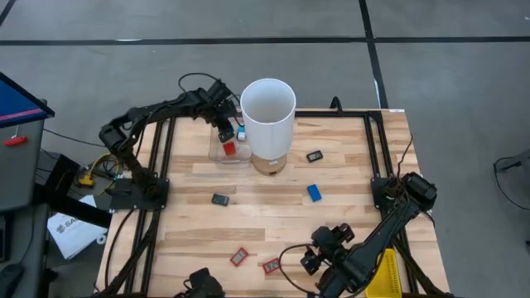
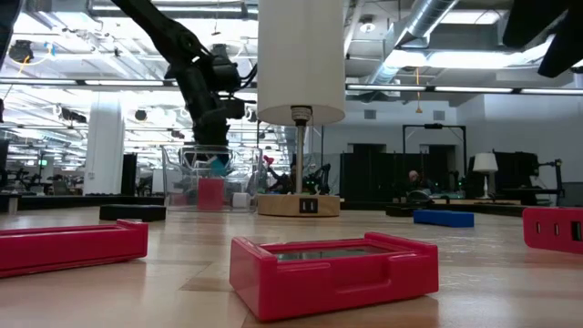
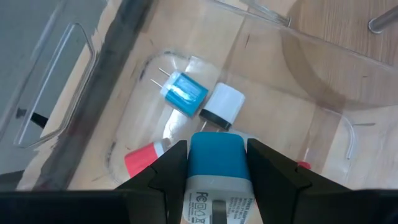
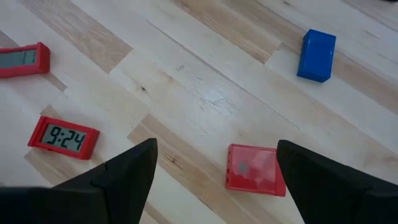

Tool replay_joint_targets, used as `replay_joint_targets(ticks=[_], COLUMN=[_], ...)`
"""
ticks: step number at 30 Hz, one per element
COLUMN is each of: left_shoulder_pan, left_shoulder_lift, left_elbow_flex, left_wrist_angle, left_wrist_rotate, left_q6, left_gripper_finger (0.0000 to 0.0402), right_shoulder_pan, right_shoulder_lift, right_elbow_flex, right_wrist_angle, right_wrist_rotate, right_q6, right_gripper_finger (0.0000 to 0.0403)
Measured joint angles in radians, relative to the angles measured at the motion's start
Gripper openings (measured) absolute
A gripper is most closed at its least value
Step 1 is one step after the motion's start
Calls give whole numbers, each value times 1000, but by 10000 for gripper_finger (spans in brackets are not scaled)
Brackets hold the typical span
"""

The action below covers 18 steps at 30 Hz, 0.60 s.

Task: Pick & Place Office items
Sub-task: Put the blue charger adapter into the transparent bin

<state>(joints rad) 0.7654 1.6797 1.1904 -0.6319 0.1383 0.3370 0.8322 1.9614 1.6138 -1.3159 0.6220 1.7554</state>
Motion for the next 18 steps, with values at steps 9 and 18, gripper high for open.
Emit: replay_joint_targets(ticks=[9, 18], left_shoulder_pan=[0, 3], left_shoulder_lift=[4, 4], left_elbow_flex=[-8, -8], left_wrist_angle=[-4, 4], left_wrist_rotate=[0, -2], left_q6=[-8, -12], left_gripper_finger=[141, 163], right_shoulder_pan=[5, 6], right_shoulder_lift=[0, 0], right_elbow_flex=[0, 0], right_wrist_angle=[10, 10], right_wrist_rotate=[8, 8], right_q6=[0, 0], right_gripper_finger=[322, 322])
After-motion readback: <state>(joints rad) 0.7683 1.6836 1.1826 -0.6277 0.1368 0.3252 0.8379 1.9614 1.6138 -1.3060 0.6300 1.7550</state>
